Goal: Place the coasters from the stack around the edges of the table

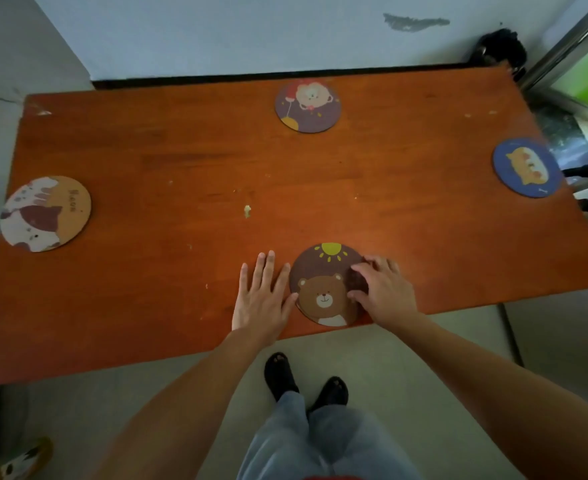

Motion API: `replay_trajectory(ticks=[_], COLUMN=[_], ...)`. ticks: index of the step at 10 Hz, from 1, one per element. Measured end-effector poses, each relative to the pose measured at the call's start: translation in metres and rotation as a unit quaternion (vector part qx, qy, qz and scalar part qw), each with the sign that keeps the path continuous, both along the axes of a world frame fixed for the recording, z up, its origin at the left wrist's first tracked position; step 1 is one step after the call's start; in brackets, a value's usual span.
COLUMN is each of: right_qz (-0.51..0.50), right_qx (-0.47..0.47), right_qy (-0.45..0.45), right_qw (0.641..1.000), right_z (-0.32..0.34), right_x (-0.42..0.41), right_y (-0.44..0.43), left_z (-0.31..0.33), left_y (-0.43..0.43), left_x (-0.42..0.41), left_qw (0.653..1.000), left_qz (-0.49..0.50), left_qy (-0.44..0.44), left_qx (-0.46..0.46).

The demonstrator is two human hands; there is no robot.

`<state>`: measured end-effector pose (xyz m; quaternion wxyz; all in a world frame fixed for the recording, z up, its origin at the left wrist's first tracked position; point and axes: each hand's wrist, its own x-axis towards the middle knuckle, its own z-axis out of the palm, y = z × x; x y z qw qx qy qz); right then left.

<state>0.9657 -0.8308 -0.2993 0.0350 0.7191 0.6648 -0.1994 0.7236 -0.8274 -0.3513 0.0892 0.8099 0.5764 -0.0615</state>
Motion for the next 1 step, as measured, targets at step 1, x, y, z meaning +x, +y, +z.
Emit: replay_trajectory(ticks=[1], right_qz=[0.017], right_qx=[-0.023], right_qy=[-0.010], right_qw=[1.000], right_z=[0.0081], right_x=[-0.0024], right_y=[0.0095], left_z=[-0.0049], left_y=[-0.0022], left_x=[-0.0090], left_qw=[0.999], left_qz=[-0.002], left_qy=[-0.035], left_qx=[0.002])
